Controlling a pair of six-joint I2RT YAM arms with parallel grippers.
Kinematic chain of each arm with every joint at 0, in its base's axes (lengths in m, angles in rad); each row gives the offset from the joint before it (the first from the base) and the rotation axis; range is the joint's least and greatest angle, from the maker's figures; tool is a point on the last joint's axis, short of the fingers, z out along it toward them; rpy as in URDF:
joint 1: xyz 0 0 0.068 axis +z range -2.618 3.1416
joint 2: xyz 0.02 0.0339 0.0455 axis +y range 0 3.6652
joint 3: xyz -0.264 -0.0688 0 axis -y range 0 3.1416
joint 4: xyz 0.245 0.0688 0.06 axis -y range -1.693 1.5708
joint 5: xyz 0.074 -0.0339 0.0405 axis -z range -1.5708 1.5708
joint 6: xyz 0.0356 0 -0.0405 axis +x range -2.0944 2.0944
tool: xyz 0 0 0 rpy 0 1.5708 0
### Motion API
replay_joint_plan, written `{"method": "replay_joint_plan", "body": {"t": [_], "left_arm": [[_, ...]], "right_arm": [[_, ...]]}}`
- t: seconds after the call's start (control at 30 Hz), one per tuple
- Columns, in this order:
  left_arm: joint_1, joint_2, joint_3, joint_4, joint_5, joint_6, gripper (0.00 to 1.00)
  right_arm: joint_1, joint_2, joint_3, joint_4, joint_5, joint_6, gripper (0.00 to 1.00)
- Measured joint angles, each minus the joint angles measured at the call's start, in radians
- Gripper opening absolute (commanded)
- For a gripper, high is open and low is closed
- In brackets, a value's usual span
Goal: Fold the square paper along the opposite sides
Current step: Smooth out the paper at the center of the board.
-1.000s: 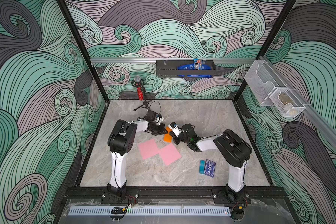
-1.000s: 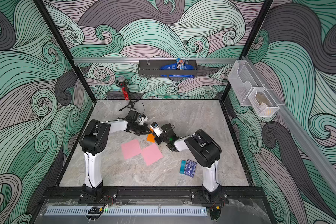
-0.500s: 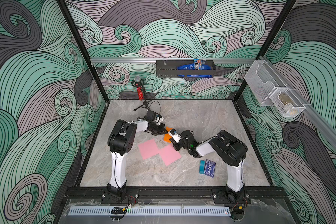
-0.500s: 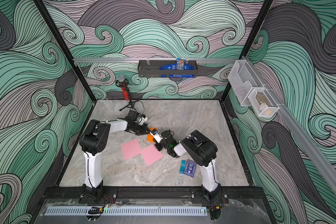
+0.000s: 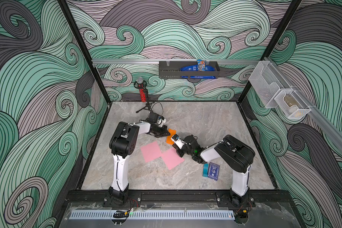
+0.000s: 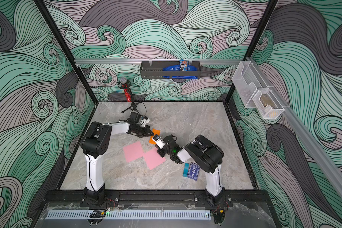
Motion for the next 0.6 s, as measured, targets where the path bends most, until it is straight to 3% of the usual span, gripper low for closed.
{"method": "replay_joint_plan", "body": {"t": [0.27, 0.6], "left_arm": [[0.002, 0.0, 0.0, 0.001, 0.0, -0.003, 0.0], [0.002, 0.0, 0.0, 0.003, 0.0, -0.006, 0.0]], "right_arm": [[-0.127, -0.013, 0.089, -0.003, -0.086, 0.137, 0.1], [-0.189, 0.195, 0.416, -0.018, -0.113, 0.28, 0.08]]}}
